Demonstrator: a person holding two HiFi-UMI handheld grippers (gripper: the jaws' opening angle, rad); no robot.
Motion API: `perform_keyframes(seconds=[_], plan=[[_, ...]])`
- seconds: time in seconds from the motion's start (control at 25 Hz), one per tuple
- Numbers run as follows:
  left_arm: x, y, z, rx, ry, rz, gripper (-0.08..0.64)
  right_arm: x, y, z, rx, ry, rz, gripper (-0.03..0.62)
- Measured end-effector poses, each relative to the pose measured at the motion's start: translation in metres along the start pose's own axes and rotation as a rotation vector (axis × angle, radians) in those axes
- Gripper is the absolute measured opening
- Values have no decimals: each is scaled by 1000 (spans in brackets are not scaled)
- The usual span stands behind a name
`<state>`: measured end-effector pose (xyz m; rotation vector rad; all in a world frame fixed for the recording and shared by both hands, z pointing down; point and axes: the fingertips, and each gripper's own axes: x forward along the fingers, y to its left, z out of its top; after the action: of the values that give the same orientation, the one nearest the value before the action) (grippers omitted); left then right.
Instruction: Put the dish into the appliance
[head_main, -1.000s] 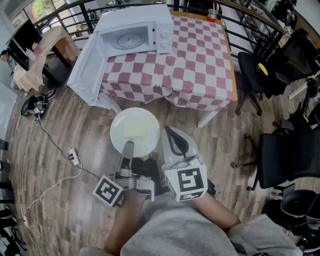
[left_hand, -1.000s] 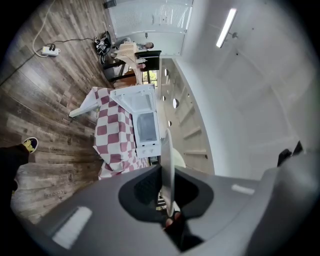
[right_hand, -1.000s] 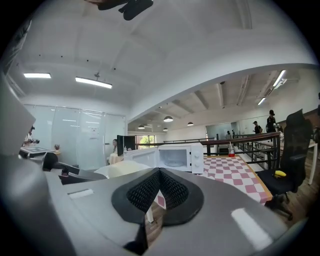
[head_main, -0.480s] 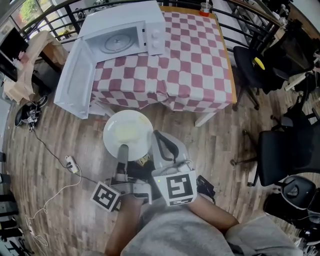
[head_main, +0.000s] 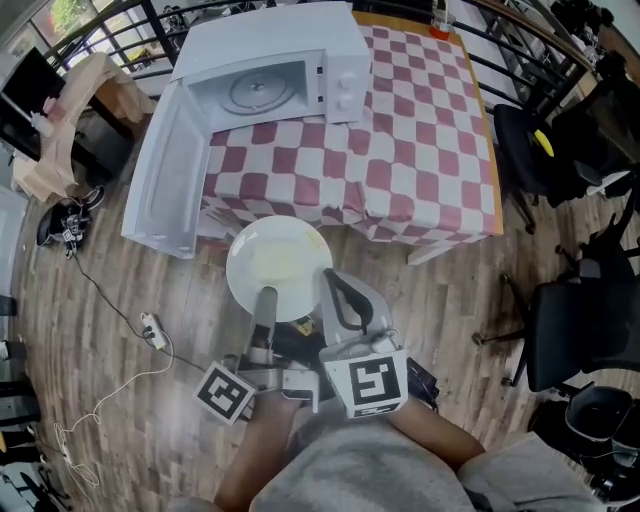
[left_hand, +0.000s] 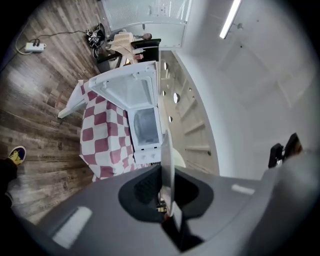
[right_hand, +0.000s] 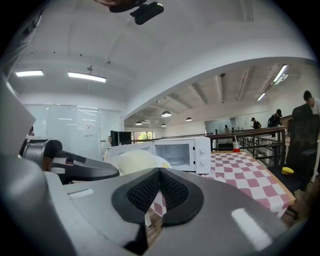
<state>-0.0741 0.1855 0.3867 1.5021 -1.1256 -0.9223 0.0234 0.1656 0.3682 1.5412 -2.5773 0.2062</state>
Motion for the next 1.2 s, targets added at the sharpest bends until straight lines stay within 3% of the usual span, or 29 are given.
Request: perform_keyframes(seconds=[0.48,1.2], plan=[[72,4,41,-32,31,-7,28,72,-14,23,-13,3,-36,-2],[127,12,111,-43,65,-5,28,153,-3,56,-15,-27,-92,-2]])
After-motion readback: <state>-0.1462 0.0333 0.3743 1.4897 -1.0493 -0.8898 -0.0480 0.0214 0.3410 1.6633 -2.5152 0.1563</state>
